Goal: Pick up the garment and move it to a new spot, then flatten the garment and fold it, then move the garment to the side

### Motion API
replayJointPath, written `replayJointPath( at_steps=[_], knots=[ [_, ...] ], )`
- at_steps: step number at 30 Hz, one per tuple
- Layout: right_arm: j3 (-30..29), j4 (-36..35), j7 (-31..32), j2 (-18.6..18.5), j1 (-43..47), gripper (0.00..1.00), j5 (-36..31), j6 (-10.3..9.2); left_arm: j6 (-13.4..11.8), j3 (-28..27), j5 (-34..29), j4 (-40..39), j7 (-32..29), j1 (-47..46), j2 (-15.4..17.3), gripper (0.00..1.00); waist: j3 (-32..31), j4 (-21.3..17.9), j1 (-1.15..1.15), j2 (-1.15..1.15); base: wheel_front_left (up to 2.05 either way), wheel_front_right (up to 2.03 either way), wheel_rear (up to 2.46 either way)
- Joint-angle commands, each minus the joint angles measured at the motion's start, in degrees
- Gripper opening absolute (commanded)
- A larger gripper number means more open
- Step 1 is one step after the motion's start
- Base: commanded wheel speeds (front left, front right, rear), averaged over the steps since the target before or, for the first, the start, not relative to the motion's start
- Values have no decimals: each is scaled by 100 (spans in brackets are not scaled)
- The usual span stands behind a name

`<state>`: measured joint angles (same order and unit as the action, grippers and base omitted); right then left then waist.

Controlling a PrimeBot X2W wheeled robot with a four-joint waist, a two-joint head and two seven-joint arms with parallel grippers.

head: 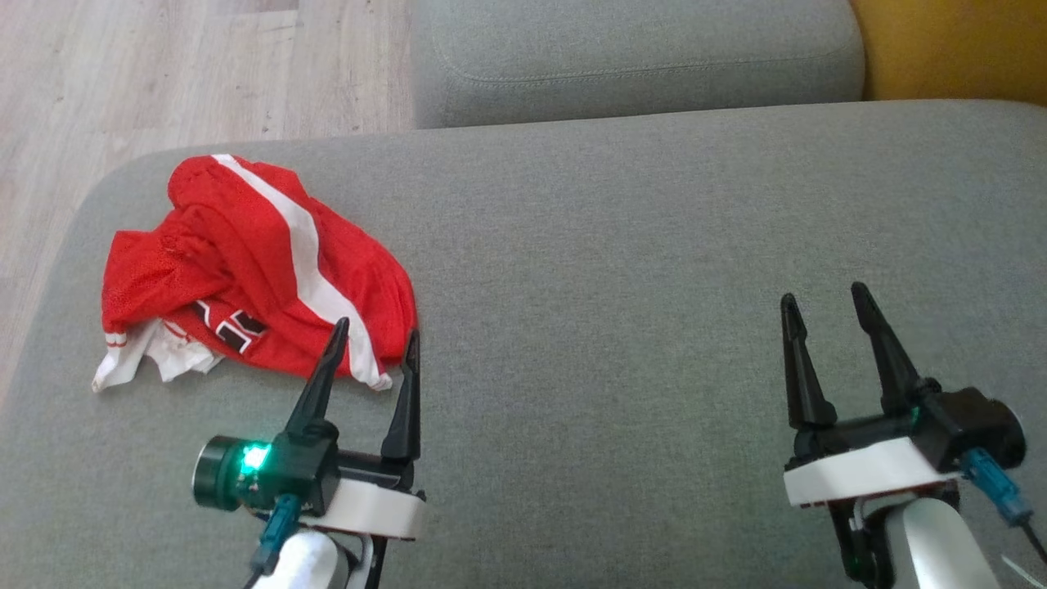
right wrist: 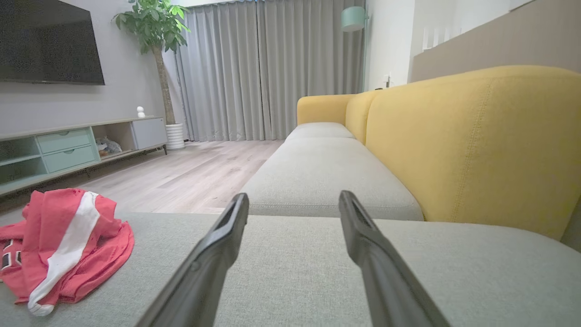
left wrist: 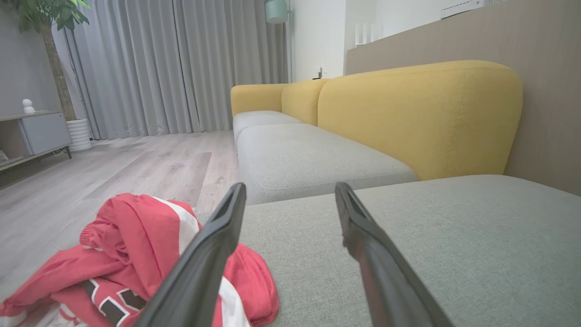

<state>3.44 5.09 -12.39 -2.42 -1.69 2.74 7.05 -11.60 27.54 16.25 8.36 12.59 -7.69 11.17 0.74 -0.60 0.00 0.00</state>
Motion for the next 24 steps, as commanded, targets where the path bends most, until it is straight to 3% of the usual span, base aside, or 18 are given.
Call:
replayJointPath(
  at_steps=[1,6,14,24],
  knots=[
    [104,-105,-108,-43,-108,100,49,41,-9,-244,-190,-205,88,-125,3,100,2,7,0,0,0,0,0],
    [107,261,-193,-44,-94,100,421,43,15,-475,-334,-138,173,3,-150,100,-7,18,0,0,0,0,0],
    [162,894,-261,-45,-172,100,500,44,266,-735,-557,64,241,179,-367,100,-28,34,0,0,0,0,0],
    [162,994,-261,-45,-268,100,632,44,545,-981,-717,282,241,184,-546,100,-31,25,0,0,0,0,0]
  ],
)
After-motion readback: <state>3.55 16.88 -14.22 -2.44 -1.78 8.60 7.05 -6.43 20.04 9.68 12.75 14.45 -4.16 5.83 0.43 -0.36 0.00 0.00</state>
